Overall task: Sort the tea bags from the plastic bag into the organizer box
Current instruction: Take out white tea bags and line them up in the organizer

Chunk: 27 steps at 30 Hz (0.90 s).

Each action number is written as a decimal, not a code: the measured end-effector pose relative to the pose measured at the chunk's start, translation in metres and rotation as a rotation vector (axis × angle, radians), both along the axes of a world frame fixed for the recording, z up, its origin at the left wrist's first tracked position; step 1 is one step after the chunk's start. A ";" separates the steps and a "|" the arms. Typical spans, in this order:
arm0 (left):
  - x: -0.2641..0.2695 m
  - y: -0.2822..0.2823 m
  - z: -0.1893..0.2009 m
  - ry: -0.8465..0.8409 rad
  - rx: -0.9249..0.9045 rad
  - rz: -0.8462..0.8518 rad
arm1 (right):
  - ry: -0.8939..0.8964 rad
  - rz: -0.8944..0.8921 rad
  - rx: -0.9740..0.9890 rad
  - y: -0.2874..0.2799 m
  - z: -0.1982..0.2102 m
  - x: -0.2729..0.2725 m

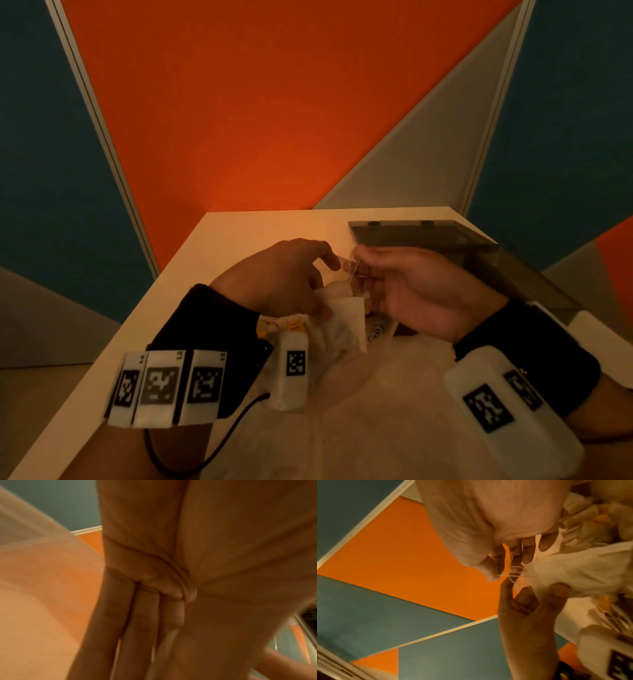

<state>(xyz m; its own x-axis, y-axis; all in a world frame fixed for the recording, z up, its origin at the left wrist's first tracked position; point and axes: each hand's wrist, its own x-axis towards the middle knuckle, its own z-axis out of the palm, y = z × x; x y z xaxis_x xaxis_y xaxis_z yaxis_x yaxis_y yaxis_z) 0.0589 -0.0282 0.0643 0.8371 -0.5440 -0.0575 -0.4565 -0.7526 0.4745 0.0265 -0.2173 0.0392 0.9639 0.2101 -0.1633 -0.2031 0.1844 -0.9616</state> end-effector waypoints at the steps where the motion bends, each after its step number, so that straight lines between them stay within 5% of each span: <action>1: -0.001 0.000 0.001 0.011 -0.001 -0.013 | -0.010 -0.023 0.008 -0.003 0.003 0.001; 5: -0.006 0.000 0.005 0.076 -0.016 -0.101 | -0.060 -0.116 -0.049 -0.012 0.013 0.008; 14: -0.013 0.000 0.010 0.220 -0.098 -0.187 | -0.296 -0.223 -0.972 -0.006 0.000 0.012; 18: -0.011 0.002 0.008 0.155 -0.063 -0.128 | -0.410 -0.293 -0.923 -0.005 0.009 0.000; 27: -0.013 -0.002 0.009 0.128 -0.061 -0.107 | -0.363 0.210 -1.125 -0.001 0.028 -0.028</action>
<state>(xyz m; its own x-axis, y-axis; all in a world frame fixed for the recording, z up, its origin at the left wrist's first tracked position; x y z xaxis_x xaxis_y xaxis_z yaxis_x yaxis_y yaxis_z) 0.0456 -0.0306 0.0731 0.7625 -0.6351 -0.1239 -0.4649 -0.6710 0.5776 -0.0019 -0.2184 0.0674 0.9557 0.2826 -0.0826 0.1874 -0.8000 -0.5700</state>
